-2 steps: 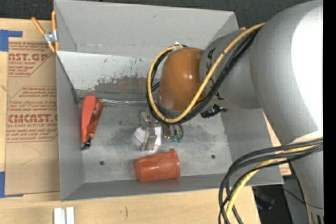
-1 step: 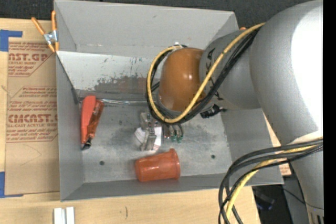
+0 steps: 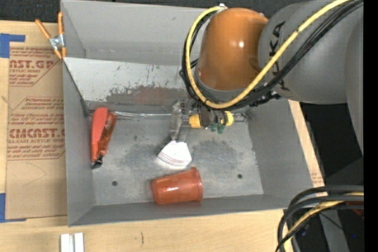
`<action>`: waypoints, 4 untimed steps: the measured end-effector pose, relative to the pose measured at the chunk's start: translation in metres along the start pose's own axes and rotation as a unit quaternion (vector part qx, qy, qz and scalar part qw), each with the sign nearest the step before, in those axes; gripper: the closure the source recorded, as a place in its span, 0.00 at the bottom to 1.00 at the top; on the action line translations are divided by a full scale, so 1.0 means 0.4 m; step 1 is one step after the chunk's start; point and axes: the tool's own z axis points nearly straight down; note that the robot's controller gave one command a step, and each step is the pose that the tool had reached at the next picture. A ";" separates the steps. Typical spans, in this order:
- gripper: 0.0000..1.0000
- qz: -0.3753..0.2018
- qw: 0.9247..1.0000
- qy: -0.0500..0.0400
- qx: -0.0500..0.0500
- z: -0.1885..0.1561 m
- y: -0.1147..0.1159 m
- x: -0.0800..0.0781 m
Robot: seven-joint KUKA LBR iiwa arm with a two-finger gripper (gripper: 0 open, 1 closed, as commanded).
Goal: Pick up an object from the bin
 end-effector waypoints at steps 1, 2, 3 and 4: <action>0.00 0.000 1.000 0.000 0.000 0.001 0.000 0.000; 0.00 0.000 1.000 0.000 0.000 0.001 0.000 0.000; 0.00 -0.043 0.999 -0.004 -0.001 0.041 -0.028 0.023; 0.00 -0.146 0.989 -0.002 0.000 0.181 -0.105 0.059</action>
Offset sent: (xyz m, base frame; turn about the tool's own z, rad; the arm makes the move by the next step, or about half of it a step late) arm 0.0000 0.0000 0.0000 0.0000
